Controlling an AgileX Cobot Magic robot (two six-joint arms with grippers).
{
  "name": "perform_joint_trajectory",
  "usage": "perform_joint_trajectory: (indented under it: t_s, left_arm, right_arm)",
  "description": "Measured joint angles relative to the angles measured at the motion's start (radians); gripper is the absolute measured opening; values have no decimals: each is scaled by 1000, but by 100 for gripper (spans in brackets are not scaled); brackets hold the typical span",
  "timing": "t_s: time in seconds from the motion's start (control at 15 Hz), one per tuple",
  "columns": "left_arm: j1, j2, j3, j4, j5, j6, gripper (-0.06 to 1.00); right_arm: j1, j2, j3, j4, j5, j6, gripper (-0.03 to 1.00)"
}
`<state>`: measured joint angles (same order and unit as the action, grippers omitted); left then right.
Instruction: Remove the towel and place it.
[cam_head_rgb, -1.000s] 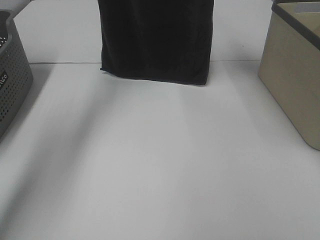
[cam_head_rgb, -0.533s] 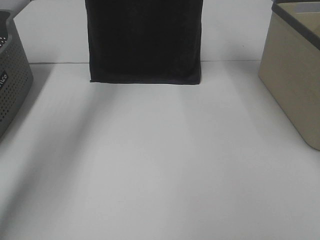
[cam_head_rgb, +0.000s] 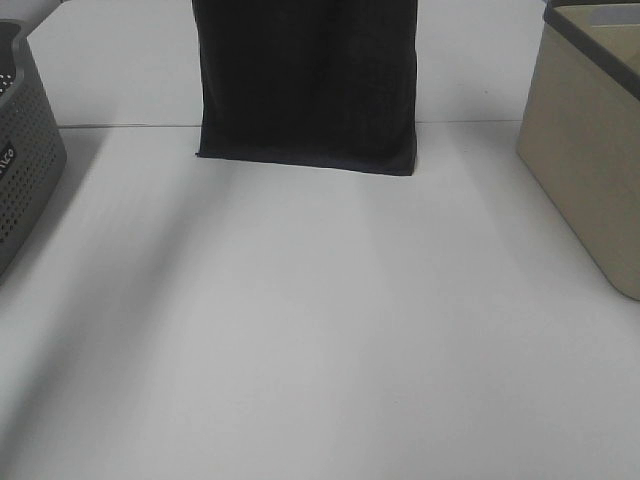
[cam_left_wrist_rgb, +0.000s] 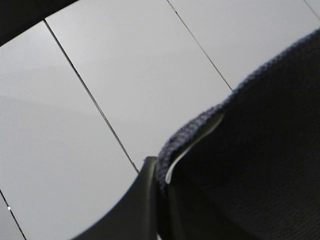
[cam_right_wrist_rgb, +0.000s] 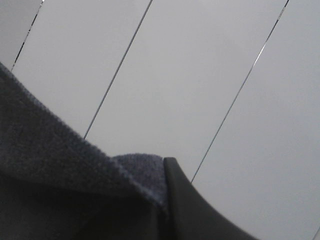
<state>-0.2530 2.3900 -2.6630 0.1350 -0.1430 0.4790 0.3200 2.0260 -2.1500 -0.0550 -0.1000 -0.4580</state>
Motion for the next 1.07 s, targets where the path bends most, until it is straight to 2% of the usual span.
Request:
perform_joint_trajectory:
  t_s: [0.13, 0.2, 0.4, 0.53, 0.67, 0.8, 0.87, 0.93, 1.0, 1.07]
  left_arm:
    - [0, -3, 0, 0, 79, 0, 0]
    - [0, -5, 0, -1, 159, 0, 0]
    - [-4, -30, 0, -19, 377, 0, 0]
    - [-12, -84, 0, -65, 612, 0, 0]
    - [-17, -157, 0, -111, 805, 0, 0]
    - [-17, -233, -1, -124, 994, 0, 0]
    - [-17, -250, -1, -126, 1046, 0, 0]
    - [-17, -298, -1, -144, 1244, -27, 0]
    - [-17, -315, -1, -159, 1321, -60, 0]
    - [-17, -328, 0, -170, 1348, -96, 0]
  right_arm:
    - [0, 0, 0, 0, 37, 34, 2]
    - [0, 0, 0, 3, 113, 75, 2]
    - [0, -20, 0, 46, 264, 105, 2]
    - [0, -63, 0, 123, 391, 108, 2]
    - [0, -120, 0, 199, 508, 111, 2]
    - [0, -164, 0, 239, 615, 111, 2]
    - [0, -189, 0, 265, 681, 111, 2]
    - [0, -232, 0, 315, 824, 131, 2]
    - [0, -251, 0, 325, 919, 145, 2]
    - [0, -267, 0, 331, 1001, 170, 2]
